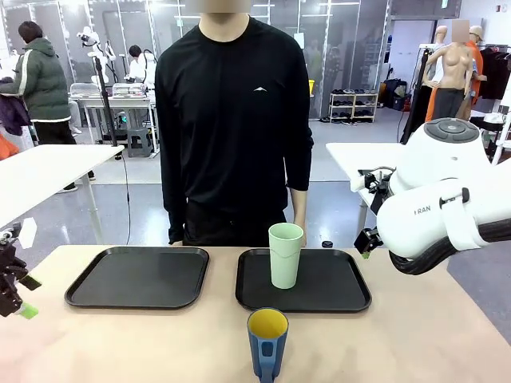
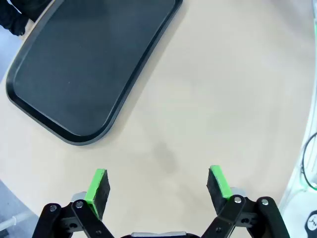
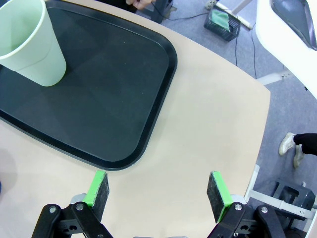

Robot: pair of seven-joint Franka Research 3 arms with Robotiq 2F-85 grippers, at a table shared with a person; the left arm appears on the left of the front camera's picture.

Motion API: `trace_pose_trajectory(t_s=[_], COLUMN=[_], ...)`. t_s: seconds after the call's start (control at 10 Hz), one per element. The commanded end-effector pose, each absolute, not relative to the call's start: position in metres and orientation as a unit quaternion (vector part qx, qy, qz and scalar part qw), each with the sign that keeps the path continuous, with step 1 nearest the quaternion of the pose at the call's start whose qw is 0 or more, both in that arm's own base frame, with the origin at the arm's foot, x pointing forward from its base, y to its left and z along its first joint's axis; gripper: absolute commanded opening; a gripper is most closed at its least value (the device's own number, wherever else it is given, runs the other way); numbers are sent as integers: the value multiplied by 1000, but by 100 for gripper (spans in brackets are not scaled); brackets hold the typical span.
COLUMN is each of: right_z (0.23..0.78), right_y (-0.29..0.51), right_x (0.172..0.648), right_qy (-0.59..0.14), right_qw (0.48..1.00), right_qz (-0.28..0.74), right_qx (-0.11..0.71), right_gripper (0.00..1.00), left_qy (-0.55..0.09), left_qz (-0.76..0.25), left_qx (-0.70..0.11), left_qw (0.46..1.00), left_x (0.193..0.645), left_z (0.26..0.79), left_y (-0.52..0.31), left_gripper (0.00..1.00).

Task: Sort and store the cups by type.
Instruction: Pick up the Handle plastic cup and place it into the empty Flat Tray.

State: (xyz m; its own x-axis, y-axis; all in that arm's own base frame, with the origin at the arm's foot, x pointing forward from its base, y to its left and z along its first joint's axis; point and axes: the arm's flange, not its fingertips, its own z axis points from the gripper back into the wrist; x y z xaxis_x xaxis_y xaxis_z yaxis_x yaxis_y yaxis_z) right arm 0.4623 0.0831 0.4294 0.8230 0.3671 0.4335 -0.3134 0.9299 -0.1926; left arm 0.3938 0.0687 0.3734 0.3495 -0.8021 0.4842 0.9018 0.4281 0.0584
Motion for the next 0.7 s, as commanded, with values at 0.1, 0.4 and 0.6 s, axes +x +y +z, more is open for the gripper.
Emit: trace_pose_trajectory(t_s=[0.1, 0.4, 0.6], right_z=[429, 429, 429], right_y=[83, 83, 83], right_x=[462, 462, 462], right_qy=[-238, -238, -238], right_qw=[952, 952, 952], right_qz=[180, 180, 180], right_qx=[-64, -64, -64], right_gripper=[100, 100, 100], left_qy=[-231, -231, -231], left_qz=[-520, -520, -520], left_qx=[-83, -83, -83], left_qw=[818, 818, 818], left_x=[401, 401, 401], left_z=[370, 370, 370], left_y=[61, 61, 61], left_gripper=[100, 100, 100])
